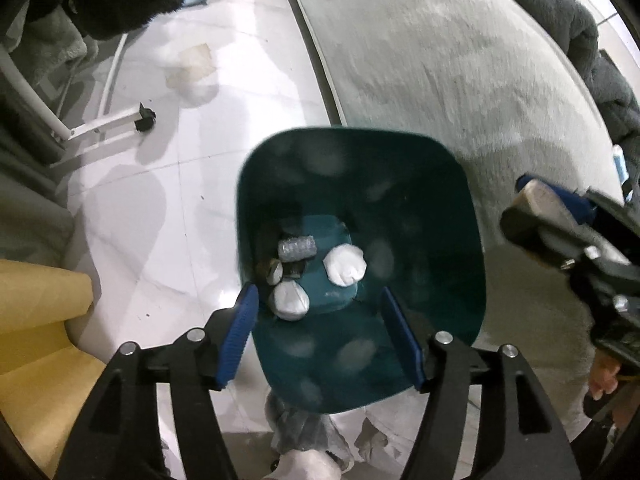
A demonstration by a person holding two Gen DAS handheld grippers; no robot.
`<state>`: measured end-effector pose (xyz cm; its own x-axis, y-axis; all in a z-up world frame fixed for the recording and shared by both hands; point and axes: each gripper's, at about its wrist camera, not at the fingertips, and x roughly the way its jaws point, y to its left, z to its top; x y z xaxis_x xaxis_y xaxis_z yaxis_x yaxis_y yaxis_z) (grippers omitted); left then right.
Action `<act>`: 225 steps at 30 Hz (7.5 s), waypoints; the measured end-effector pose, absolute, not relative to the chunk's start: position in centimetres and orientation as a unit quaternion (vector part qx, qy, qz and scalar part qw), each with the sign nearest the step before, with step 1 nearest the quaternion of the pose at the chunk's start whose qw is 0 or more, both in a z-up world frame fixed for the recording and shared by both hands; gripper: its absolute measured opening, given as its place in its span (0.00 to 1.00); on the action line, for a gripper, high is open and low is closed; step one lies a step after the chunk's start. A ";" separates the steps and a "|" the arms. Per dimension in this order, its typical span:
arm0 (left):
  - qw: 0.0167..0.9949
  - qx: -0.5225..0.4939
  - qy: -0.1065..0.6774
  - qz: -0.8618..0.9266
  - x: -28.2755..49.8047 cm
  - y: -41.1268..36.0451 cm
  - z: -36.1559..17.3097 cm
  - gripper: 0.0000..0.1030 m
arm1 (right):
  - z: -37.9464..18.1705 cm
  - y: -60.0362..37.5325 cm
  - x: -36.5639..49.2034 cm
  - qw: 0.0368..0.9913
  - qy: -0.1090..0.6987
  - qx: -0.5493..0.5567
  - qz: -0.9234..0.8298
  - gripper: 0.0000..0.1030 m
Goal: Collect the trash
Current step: 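Open both tools to drop the tape roll and paper ring into the bin, then move both tools back from the bin toward the bed, then grasp a black curved plastic piece with left tool while right grasps another, then carry both black curved pieces over the teal bin, then open both tools to drop the black pieces into the bin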
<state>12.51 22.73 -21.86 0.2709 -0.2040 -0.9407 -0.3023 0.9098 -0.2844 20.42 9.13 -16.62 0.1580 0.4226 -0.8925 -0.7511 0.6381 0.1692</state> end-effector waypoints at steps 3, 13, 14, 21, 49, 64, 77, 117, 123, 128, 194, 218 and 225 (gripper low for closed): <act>0.780 -0.229 0.582 0.038 12.2 23.6 -21.0 0.66 | -17.1 9.5 20.4 0.739 0.521 -0.166 0.392 0.46; 0.840 -0.225 0.491 0.057 11.8 24.1 -15.8 0.74 | -18.4 10.1 20.0 0.731 0.533 -0.176 0.389 0.46; 0.846 -0.223 0.480 0.061 11.6 24.2 -15.2 0.74 | -18.6 10.1 19.9 0.730 0.533 -0.179 0.388 0.46; 0.894 -0.211 0.390 0.065 10.5 24.1 -9.6 0.77 | -19.3 9.8 19.6 0.725 0.537 -0.189 0.386 0.58; 0.970 -0.078 0.228 0.017 14.1 12.5 4.1 0.97 | -5.5 -4.0 22.5 0.825 0.397 -0.162 0.368 0.97; 0.972 -0.060 0.224 -0.040 17.8 7.5 3.1 0.97 | -0.6 -15.2 28.2 0.858 0.349 -0.159 0.343 0.97; 0.942 -0.039 0.294 -0.157 22.5 0.5 -3.4 0.96 | -3.1 -24.2 35.1 0.858 0.385 -0.146 0.308 0.97; 0.885 -0.014 0.403 -0.232 28.0 -11.0 -11.0 0.50 | -8.1 -23.5 39.4 0.845 0.422 -0.142 0.297 0.21; 0.888 -0.019 0.404 -0.218 28.0 -11.0 -10.5 0.48 | -5.9 -24.4 38.5 0.867 0.403 -0.113 0.269 0.19; 0.896 -0.028 0.393 -0.205 27.3 -10.0 -9.1 0.47 | -4.0 -24.7 36.7 0.876 0.389 -0.079 0.273 0.19; 0.777 -0.160 0.605 0.069 15.2 18.1 -19.3 0.48 | -6.8 1.0 19.7 0.792 0.438 -0.088 0.416 0.19; 0.800 -0.160 0.575 0.058 13.3 22.3 -17.0 0.73 | -16.1 8.2 19.1 0.735 0.513 -0.181 0.404 0.19; 0.834 -0.187 0.517 0.052 13.5 23.1 -13.7 0.73 | -18.4 8.8 18.8 0.719 0.536 -0.203 0.394 0.20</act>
<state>13.47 23.06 -13.68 0.4604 -0.1063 -0.8813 -0.2801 0.9247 -0.2578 18.77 8.79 -18.35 0.1162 0.3492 -0.9298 -0.7836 0.6075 0.1303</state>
